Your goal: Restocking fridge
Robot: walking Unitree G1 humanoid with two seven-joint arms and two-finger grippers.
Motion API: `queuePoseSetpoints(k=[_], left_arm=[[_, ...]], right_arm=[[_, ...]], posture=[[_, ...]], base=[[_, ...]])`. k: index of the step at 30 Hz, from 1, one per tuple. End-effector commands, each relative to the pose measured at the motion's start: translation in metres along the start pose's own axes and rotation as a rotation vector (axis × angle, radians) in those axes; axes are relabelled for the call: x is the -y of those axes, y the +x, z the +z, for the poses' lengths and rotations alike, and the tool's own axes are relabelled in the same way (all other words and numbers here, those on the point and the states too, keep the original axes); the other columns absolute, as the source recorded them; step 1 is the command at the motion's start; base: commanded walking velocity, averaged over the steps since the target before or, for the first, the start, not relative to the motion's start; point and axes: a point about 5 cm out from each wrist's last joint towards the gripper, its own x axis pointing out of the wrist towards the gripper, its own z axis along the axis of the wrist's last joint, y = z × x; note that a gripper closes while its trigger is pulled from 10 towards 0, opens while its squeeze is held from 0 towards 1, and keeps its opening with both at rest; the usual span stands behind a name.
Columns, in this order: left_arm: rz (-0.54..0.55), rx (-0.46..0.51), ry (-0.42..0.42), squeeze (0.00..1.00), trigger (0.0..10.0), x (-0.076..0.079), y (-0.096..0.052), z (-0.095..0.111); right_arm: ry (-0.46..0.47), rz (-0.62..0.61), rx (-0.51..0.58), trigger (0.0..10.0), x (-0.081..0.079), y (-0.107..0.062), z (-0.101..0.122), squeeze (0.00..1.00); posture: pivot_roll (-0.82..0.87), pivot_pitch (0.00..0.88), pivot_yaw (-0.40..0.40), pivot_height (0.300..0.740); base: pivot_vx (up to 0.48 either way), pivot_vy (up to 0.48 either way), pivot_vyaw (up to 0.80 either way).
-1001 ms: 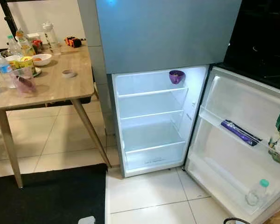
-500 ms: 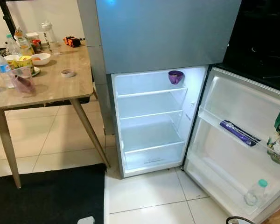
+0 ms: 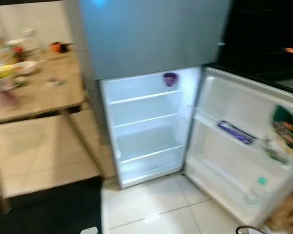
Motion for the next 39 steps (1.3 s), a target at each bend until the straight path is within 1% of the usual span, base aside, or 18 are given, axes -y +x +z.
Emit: queuePoseSetpoints(k=[1, 9, 12, 15, 19, 21, 27, 31, 34, 35, 37, 38, 39], left_arm=[[0.011, -0.018, 0.003, 0.0, 10.0, -0.002, -0.0012, -0.0051], [0.015, -0.034, 0.018, 0.0, 10.0, -0.0019, -0.0021, -0.0099], [0.029, -0.015, -0.008, 0.0, 10.0, -0.0028, -0.0013, -0.0051], [0.024, -0.013, -0.001, 0.0, 10.0, -0.0021, -0.0008, -0.0033], [0.028, -0.012, -0.013, 0.0, 10.0, -0.0015, -0.0005, -0.0032], [0.027, -0.011, -0.015, 0.0, 10.0, -0.0016, -0.0004, -0.0025], [0.036, -0.027, -0.002, 0.0, 10.0, -0.0062, -0.0026, -0.0075], [0.04, -0.025, 0.003, 0.0, 10.0, -0.0081, -0.0029, -0.0069], [0.039, -0.02, 0.003, 0.0, 10.0, -0.0074, -0.0024, -0.0049], [0.034, -0.012, 0.0, 0.0, 10.0, -0.0061, -0.0016, -0.0027], [0.031, -0.009, -0.003, 0.0, 10.0, -0.0055, -0.0013, -0.0018], [0.026, -0.01, 0.016, 0.0, 10.0, -0.0047, -0.001, -0.0009], [0.026, -0.01, 0.016, 0.0, 10.0, -0.0047, -0.001, -0.0009]], right_arm=[[0.011, -0.001, 0.009, 10.0, 0.0014, 0.0001, 0.003, 0.0], [-0.001, 0.014, 0.007, 10.0, -0.0002, 0.0007, 0.0046, 0.0], [0.012, 0.01, 0.013, 10.0, 0.0002, 0.0011, 0.0069, 0.0], [0.002, 0.023, 0.016, 10.0, -0.0009, 0.0016, 0.0095, 0.0], [0.01, 0.018, 0.019, 10.0, 0.0004, 0.0014, 0.0106, 0.0], [0.005, 0.022, 0.02, 10.0, 0.0001, 0.0017, 0.0118, 0.0], [0.007, 0.03, 0.017, 10.0, -0.0025, 0.0022, 0.0104, 0.0], [0.02, 0.035, 0.018, 10.0, -0.006, 0.0029, 0.0081, 0.0], [0.023, 0.035, 0.03, 10.0, -0.007, 0.0031, 0.0087, 0.0], [0.048, 0.034, 0.052, 10.0, -0.0072, 0.0032, 0.0107, 0.0], [0.063, 0.035, 0.059, 10.0, -0.0074, 0.0033, 0.0113, 0.0], [0.053, 0.039, 0.063, 10.0, -0.0083, 0.0034, 0.0116, 0.0], [0.053, 0.039, 0.063, 10.0, -0.0083, 0.0034, 0.0116, 0.0]], posture=[[-0.11, 0.0, -0.011, 0.74], [-0.12, 0.0, -0.01, 0.74], [-0.12, 0.012, -0.017, 0.74], [-0.13, 0.016, -0.016, 0.74], [-0.13, 0.021, -0.023, 0.74], [-0.12, 0.045, -0.016, 0.74], [-0.12, 0.035, -0.008, 0.74], [-0.12, 0.026, 0.0, 0.74], [-0.12, 0.026, 0.0, 0.74], [-0.11, 0.022, 0.003, 0.74], [-0.11, 0.022, 0.003, 0.74], [-0.12, 0.021, 0.006, 0.74], [-0.12, 0.021, 0.006, 0.74]], base=[[0.0, 0.0, -0.79], [0.0, 0.0, -0.8], [0.0, 0.0, -0.8], [0.0, 0.0, -0.8], [0.0, 0.0, -0.8], [0.0, 0.0, -0.8], [0.0, 0.0, -0.8], [0.0, 0.0, -0.8], [0.0, 0.0, -0.8], [0.0, 0.0, -0.61], [0.0, 0.0, -0.61], [0.0, 0.0, 0.0], [0.0, 0.0, 0.0]])
